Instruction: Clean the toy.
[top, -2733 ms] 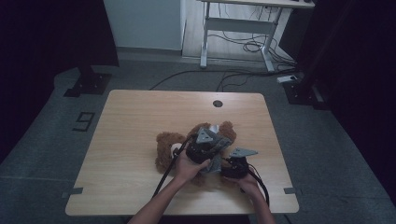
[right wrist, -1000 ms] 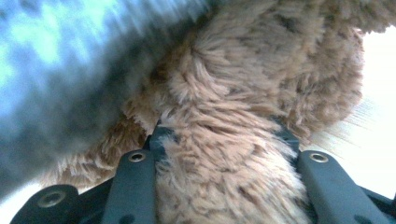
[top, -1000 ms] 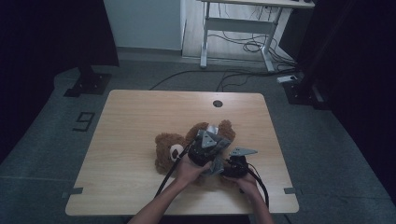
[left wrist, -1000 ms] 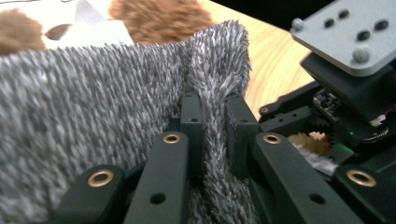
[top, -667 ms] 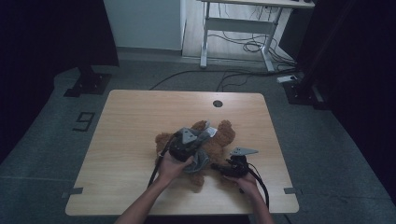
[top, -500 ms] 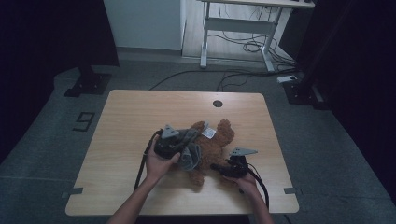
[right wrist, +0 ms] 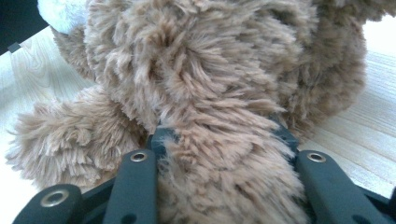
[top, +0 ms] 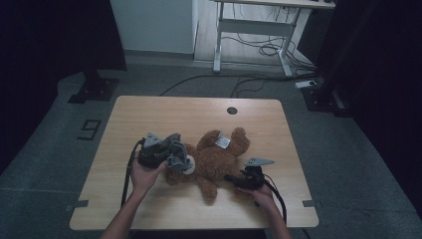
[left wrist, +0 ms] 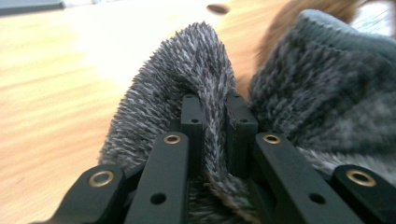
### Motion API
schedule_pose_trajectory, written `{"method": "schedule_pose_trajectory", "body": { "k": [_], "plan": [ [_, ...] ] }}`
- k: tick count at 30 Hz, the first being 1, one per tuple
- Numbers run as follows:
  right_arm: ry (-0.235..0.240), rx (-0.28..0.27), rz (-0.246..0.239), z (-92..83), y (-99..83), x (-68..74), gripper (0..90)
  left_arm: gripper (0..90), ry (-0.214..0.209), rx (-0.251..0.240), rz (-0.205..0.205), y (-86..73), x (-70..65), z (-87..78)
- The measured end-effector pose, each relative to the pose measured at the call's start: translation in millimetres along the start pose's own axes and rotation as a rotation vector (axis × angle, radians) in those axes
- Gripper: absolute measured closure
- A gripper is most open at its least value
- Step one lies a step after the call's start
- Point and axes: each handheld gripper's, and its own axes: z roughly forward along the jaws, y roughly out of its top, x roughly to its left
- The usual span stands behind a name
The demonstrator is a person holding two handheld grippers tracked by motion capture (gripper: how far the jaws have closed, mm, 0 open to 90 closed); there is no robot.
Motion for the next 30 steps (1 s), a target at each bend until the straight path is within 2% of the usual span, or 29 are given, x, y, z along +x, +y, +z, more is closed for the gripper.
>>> {"method": "schedule_pose_trajectory", "body": {
  "k": [2,4,6,8,10,12,13,14,18,19,21,22,23,24,26,30],
  "plan": [
    [0.0,-0.001,0.001,0.1,0.0,-0.1,58.1,80.3,0.005,0.01,-0.004,-4.9,2.9,0.8],
    [0.005,-0.002,0.004,0.5,-0.2,-0.6,58.2,80.4,0.029,0.031,-0.009,-17.3,6.3,3.7],
    [0.006,-0.003,0.007,0.7,-0.3,-0.9,58.2,80.5,0.038,0.042,-0.006,-19.9,6.5,5.3],
    [0.005,-0.005,0.015,0.8,-0.5,-1.0,58.2,80.5,0.049,0.078,-0.008,-26.8,8.8,12.1],
    [0.004,-0.005,0.015,0.7,-0.6,-0.9,58.3,80.5,0.044,0.087,-0.02,-29.8,10.6,14.7],
    [0.003,-0.005,0.016,0.6,-0.6,-1.1,58.3,80.5,0.022,0.137,-0.055,-41.1,15.9,25.5],
    [0.004,-0.004,0.015,0.6,-0.6,-1.2,58.3,80.5,0.022,0.137,-0.055,-41.1,15.9,25.5],
    [0.004,-0.004,0.015,0.7,-0.6,-1.2,58.3,80.5,0.013,0.149,-0.073,-47.8,17.4,31.2],
    [0.002,-0.003,0.016,0.5,-0.6,-1.7,58.5,80.5,0.025,0.126,-0.063,-40.6,15.5,27.2],
    [0.002,-0.004,0.018,0.5,-0.6,-2.3,58.6,80.5,0.026,0.086,-0.053,-28.8,12.2,18.3],
    [-0.003,-0.002,0.024,0.5,-0.7,-2.7,58.8,80.4,0.023,0.035,-0.032,-14.7,4.8,6.9],
    [-0.003,-0.002,0.024,0.5,-0.7,-2.7,58.8,80.3,0.023,0.035,-0.032,-14.7,4.8,6.9],
    [-0.009,0.003,0.026,0.8,-1.0,-3.5,59.2,80.3,0.018,-0.013,0.003,-1.9,-5.6,-3.3],
    [-0.009,0.003,0.026,0.8,-1.0,-3.5,59.2,80.3,0.018,-0.013,0.003,-1.9,-5.6,-3.3],
    [-0.019,0.008,0.04,1.0,-2.3,-6.5,59.5,80.3,0.003,-0.078,0.035,13.4,-21.6,-15.1],
    [-0.029,0.017,0.053,0.0,-3.0,-8.2,59.7,80.2,0.008,-0.117,0.096,26.9,-39.5,-23.9]
  ]
}}
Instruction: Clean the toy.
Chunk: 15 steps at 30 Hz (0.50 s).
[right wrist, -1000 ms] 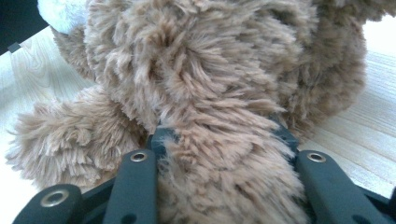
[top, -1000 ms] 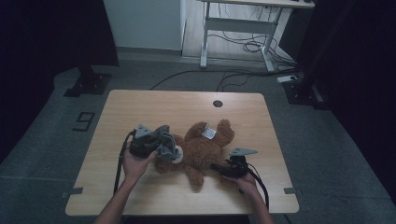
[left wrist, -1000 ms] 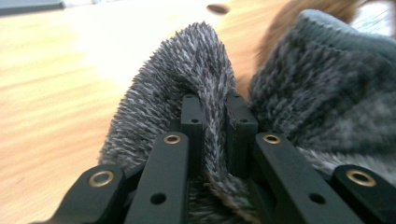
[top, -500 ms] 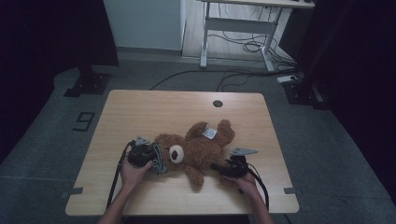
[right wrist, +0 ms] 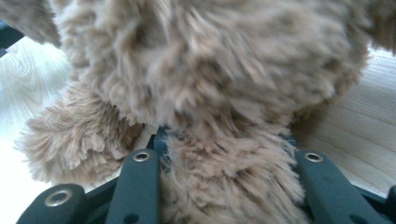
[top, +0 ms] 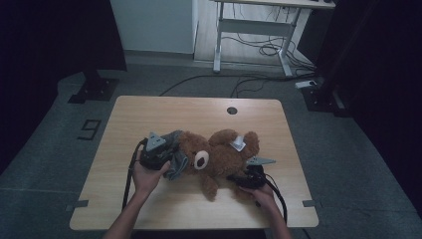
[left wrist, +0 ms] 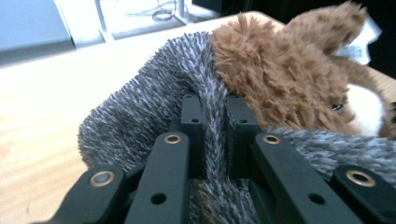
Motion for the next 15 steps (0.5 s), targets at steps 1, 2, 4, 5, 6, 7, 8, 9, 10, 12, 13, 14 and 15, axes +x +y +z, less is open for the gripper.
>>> {"method": "schedule_pose_trajectory", "body": {
  "k": [1,2,4,5,6,7,8,9,10,12,13,14,15],
  "plan": [
    [0.0,0.002,0.003,-0.1,0.0,-0.3,59.8,80.2,0.003,-0.003,0.012,2.4,-2.0,-0.8],
    [0.0,0.002,0.004,0.0,0.0,-0.5,59.8,80.2,0.007,-0.002,0.017,4.0,-2.8,-1.1],
    [0.0,0.003,0.001,0.0,0.1,-0.4,59.9,80.2,0.003,0.003,0.009,4.9,0.1,-1.3],
    [0.0,0.003,0.0,0.0,0.1,-0.3,59.9,80.2,-0.003,0.004,-0.004,4.6,3.3,-1.6],
    [0.0,0.002,-0.001,0.1,0.1,-0.1,60.0,80.2,-0.005,0.001,-0.019,4.2,6.3,-2.3],
    [0.0,0.002,-0.002,0.2,0.1,0.0,60.0,80.1,-0.005,-0.006,-0.03,4.2,8.7,-3.3],
    [0.001,0.002,-0.005,0.3,0.2,0.2,60.0,80.2,-0.005,-0.006,-0.03,4.2,8.7,-3.3],
    [0.0,0.002,-0.007,0.6,0.3,0.6,60.0,80.2,-0.011,-0.024,-0.045,5.0,11.6,-7.1],
    [0.001,0.002,-0.011,0.7,0.3,0.9,60.0,80.2,-0.011,-0.024,-0.045,5.0,11.6,-7.1],
    [0.003,0.001,-0.017,1.2,0.5,1.9,60.1,80.2,-0.032,-0.037,-0.054,7.2,11.2,-10.2],
    [0.002,0.003,-0.025,1.8,0.7,2.9,60.2,80.2,-0.041,-0.037,-0.037,10.3,6.5,-10.3],
    [0.002,0.003,-0.025,1.8,0.7,2.9,60.2,80.2,-0.041,-0.037,-0.037,10.3,6.5,-10.3],
    [-0.002,0.012,-0.04,3.3,1.4,5.6,60.4,80.2,-0.06,-0.036,-0.025,13.5,-0.4,-8.3]
  ]
}}
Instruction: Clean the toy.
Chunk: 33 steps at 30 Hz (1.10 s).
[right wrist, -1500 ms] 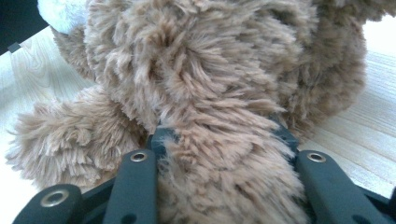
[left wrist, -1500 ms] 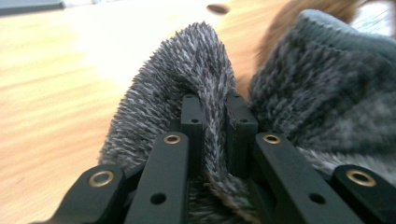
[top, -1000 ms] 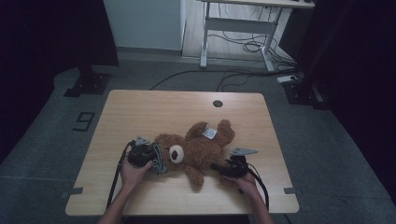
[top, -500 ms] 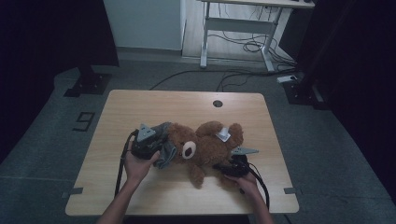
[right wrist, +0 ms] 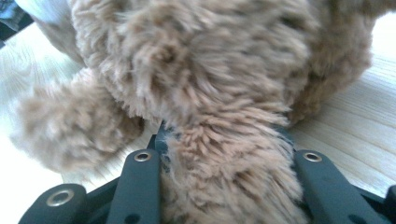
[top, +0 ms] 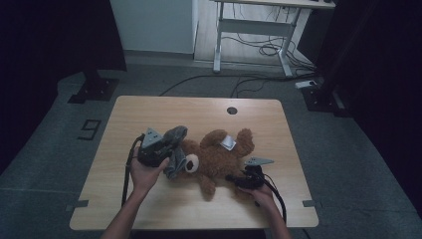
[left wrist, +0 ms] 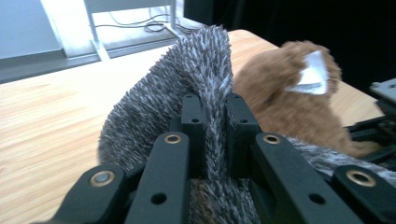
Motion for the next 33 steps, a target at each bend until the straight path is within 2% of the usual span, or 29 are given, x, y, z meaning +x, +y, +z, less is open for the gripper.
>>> {"method": "schedule_pose_trajectory", "body": {
  "k": [4,5,6,8,9,10,11,12,13,14,15,16,17,18,20,22,24,28,29,30,31,32,33],
  "plan": [
    [-0.004,0.002,-0.005,0.3,-0.2,0.8,60.5,80.1,-0.034,0.007,0.033,6.2,-19.8,11.4],
    [-0.004,0.001,-0.002,0.2,-0.2,0.6,60.5,80.1,-0.034,0.007,0.033,6.2,-19.8,11.4],
    [-0.003,0.001,-0.004,0.4,-0.2,0.7,60.5,80.1,-0.055,0.012,0.061,9.6,-34.2,19.6],
    [-0.005,0.003,-0.009,0.4,0.0,1.2,60.4,80.1,-0.046,0.021,0.128,12.4,-53.3,29.2],
    [-0.005,0.003,-0.009,0.4,0.0,1.2,60.4,80.1,-0.046,0.021,0.128,12.4,-53.3,29.2],
    [-0.005,0.004,-0.009,0.3,-0.1,1.0,60.4,80.0,-0.053,0.032,0.185,14.0,-72.8,40.6],
    [-0.004,0.003,-0.009,0.3,-0.1,0.9,60.4,80.1,-0.053,0.032,0.185,14.0,-72.8,40.6],
    [-0.004,0.004,-0.009,0.3,-0.1,1.0,60.4,80.0,-0.084,0.053,0.211,13.9,-90.1,54.1],
    [-0.004,0.003,-0.011,0.4,-0.1,0.9,60.4,80.0,-0.084,0.053,0.211,13.9,-90.1,54.1],
    [-0.005,0.003,-0.011,0.3,-0.1,0.9,60.4,80.0,-0.131,0.081,0.211,11.7,-104.1,69.1],
    [-0.006,0.003,-0.011,0.3,-0.1,1.2,60.4,80.0,-0.148,0.094,0.207,9.7,-109.4,76.3],
    [-0.009,0.003,-0.012,0.2,-0.2,1.5,60.3,79.9,-0.156,0.11,0.213,7.1,-113.8,83.5],
    [-0.01,0.005,-0.01,0.0,-0.2,1.9,60.3,79.9,-0.156,0.11,0.213,7.1,-113.8,83.5],
    [-0.009,0.007,-0.012,-0.2,-0.2,1.8,60.3,79.9,-0.155,0.148,0.222,0.2,-117.7,96.6],
    [-0.007,0.008,-0.011,-0.4,-0.3,1.7,60.3,79.8,-0.155,0.172,0.209,-7.7,-113.9,105.5],
    [-0.004,0.009,-0.011,0.0,-0.2,1.8,60.1,79.8,-0.156,0.168,0.187,-11.6,-107.0,105.3],
    [-0.002,0.006,-0.016,0.4,0.0,2.0,60.1,79.9,-0.146,0.167,0.179,-11.7,-101.2,99.8],
    [-0.002,0.006,-0.011,0.4,0.1,1.8,60.1,80.0,-0.086,0.171,0.181,-13.2,-85.3,86.7],
    [-0.004,0.005,-0.011,0.5,0.0,1.9,60.1,80.0,-0.086,0.171,0.181,-13.2,-85.3,86.7],
    [-0.003,0.006,-0.009,0.4,0.1,1.9,60.1,80.0,-0.053,0.174,0.17,-14.2,-73.9,78.9],
    [-0.002,0.005,-0.009,0.4,0.1,1.5,60.1,80.0,-0.053,0.174,0.17,-14.2,-73.9,78.9],
    [0.0,0.004,-0.008,0.5,0.0,1.3,60.1,80.1,-0.035,0.159,0.148,-15.1,-61.7,70.5],
    [0.001,0.004,-0.008,0.5,-0.1,1.3,60.1,80.0,-0.033,0.152,0.138,-14.9,-55.6,65.8]
  ]
}}
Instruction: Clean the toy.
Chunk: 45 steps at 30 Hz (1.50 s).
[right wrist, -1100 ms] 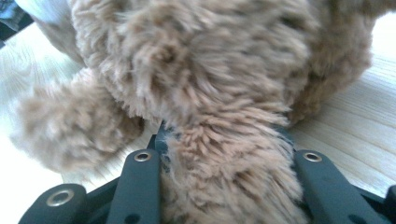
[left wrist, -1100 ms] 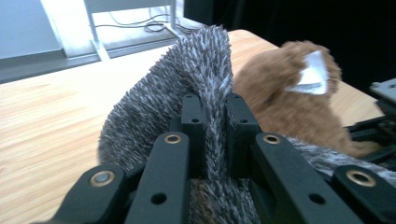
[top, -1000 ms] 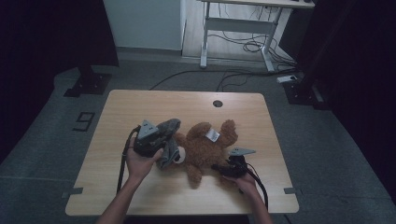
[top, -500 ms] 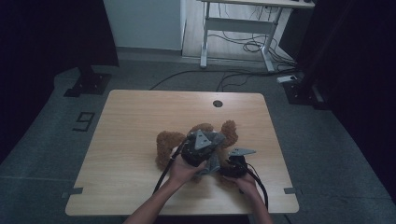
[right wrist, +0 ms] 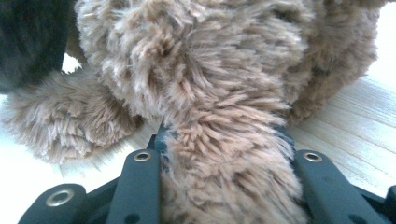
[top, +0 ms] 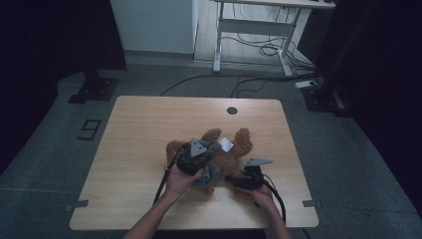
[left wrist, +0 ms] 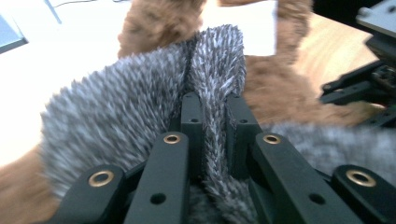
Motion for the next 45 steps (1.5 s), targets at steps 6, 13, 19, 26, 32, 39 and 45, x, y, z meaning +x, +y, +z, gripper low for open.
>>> {"method": "schedule_pose_trajectory", "body": {
  "k": [6,13,19,26,32,39,45],
  "plan": [
    [-0.002,0.0,0.0,0.1,-0.2,0.8,60.1,80.0,0.022,-0.044,-0.058,-2.3,26.3,-24.3],
    [-0.002,-0.001,0.003,0.2,-0.3,0.8,60.0,79.9,0.055,-0.014,-0.185,-31.7,71.9,-40.9],
    [-0.002,-0.002,0.006,0.4,-0.3,0.8,60.1,79.8,0.087,0.04,-0.224,-63.5,85.1,-36.9],
    [-0.001,-0.005,0.01,0.6,-0.1,-0.1,60.1,79.8,0.091,0.128,-0.261,-84.1,94.8,-15.8],
    [0.001,-0.003,0.011,0.7,0.1,-0.9,60.2,79.7,0.062,0.099,-0.314,-86.2,103.3,-17.7],
    [-0.024,0.001,-0.011,3.9,4.1,-0.9,60.6,79.6,0.047,-0.038,-0.283,-41.9,104.8,-53.2],
    [-0.068,-0.016,-0.037,10.4,10.6,-3.2,61.1,79.2,-0.011,-0.046,-0.22,7.4,94.7,-40.7]
  ]
}}
